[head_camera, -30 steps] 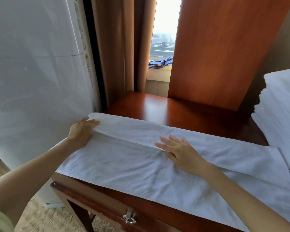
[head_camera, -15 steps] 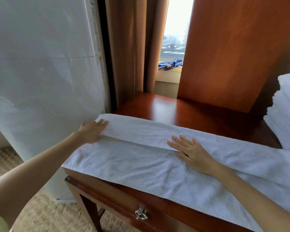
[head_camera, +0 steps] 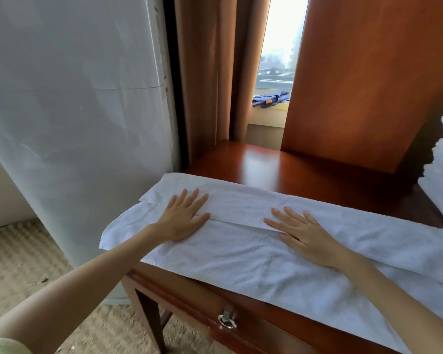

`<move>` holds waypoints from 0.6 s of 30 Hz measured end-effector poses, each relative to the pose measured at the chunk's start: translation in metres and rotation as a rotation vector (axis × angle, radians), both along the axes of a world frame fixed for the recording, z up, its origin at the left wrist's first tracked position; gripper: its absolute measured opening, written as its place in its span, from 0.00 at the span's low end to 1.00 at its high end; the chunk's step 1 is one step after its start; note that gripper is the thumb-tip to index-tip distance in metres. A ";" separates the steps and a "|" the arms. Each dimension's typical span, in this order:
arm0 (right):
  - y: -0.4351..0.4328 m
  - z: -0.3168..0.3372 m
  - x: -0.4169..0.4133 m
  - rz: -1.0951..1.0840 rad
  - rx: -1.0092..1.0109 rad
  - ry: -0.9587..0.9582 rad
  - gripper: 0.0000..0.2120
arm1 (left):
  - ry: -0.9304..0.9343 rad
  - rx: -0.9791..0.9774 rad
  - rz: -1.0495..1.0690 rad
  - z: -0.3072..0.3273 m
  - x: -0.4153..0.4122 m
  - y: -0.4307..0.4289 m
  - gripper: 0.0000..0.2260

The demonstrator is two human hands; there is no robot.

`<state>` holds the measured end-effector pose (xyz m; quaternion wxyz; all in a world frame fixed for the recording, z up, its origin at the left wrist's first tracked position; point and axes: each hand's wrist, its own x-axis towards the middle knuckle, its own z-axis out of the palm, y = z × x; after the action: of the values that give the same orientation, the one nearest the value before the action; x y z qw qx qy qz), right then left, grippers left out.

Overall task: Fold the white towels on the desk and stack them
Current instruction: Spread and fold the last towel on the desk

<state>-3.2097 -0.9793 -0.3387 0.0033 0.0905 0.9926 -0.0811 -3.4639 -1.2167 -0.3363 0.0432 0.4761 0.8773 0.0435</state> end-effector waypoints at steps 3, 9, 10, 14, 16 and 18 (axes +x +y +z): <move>0.000 0.001 0.001 0.002 -0.019 -0.002 0.21 | 0.000 -0.009 0.037 -0.002 0.005 -0.016 0.28; -0.013 0.014 -0.014 -0.043 -0.139 0.079 0.25 | 0.008 0.063 0.058 0.012 0.004 -0.003 0.26; -0.018 0.017 -0.024 -0.061 -0.131 0.126 0.25 | 0.028 0.125 0.023 0.017 0.005 0.009 0.25; -0.037 0.017 -0.066 -0.121 0.036 0.127 0.23 | -0.027 0.122 -0.160 0.016 0.027 0.062 0.22; -0.033 0.010 -0.074 -0.150 0.077 0.068 0.23 | -0.034 0.058 -0.146 0.007 0.030 0.073 0.23; -0.016 0.006 -0.066 -0.196 0.034 0.019 0.24 | -0.022 0.047 -0.123 0.002 0.024 0.074 0.23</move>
<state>-3.2762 -0.9954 -0.3326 -0.0153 0.1864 0.9802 -0.0649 -3.4399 -1.1431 -0.3345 0.0443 0.5293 0.8447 0.0669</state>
